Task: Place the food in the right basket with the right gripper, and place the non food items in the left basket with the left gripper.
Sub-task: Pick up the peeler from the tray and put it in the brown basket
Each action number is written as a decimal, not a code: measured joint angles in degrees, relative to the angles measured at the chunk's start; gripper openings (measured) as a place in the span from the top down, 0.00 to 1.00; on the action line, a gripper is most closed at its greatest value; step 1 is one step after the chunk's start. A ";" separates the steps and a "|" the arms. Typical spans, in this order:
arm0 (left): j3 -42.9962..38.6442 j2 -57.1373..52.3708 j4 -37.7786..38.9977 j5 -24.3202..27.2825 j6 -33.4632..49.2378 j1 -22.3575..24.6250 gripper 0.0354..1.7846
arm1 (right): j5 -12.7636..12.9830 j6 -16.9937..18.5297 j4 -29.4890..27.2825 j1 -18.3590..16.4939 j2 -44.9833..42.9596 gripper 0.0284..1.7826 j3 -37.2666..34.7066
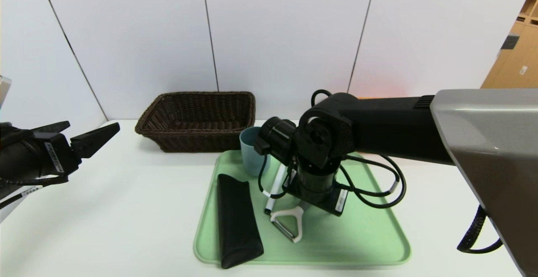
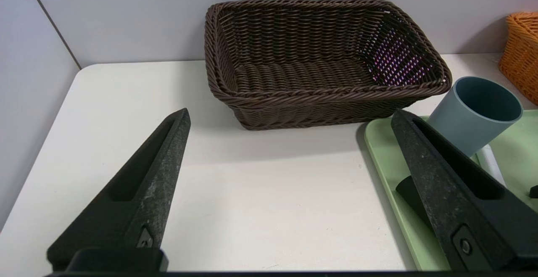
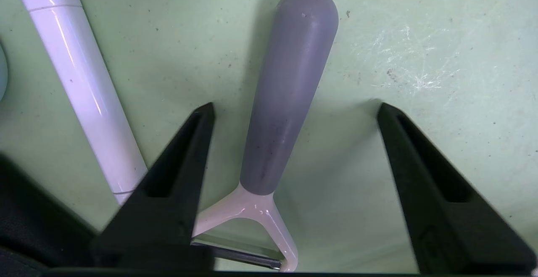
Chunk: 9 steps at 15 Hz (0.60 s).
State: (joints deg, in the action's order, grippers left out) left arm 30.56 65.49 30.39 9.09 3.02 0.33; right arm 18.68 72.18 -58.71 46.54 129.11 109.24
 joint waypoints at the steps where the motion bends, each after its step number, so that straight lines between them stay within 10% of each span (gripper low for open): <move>1: 0.02 0.02 0.00 0.00 0.00 0.00 0.06 | -0.02 -0.02 0.04 0.01 0.00 0.38 -0.04; 5: 0.11 0.06 0.00 0.00 0.17 0.00 0.06 | -0.16 -0.07 0.00 0.28 -0.04 0.59 -0.21; 7: 0.13 0.06 -0.02 0.00 0.17 0.00 0.06 | -0.18 -0.02 -0.09 0.43 -0.12 0.86 -0.43; 9: 0.17 0.06 0.06 0.00 0.24 -0.02 0.06 | -0.13 -0.02 -0.07 0.43 -0.23 0.86 -0.69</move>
State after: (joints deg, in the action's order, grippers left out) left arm 30.73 65.55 30.45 9.09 3.27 0.30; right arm 18.54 72.16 -58.78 46.97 128.88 108.55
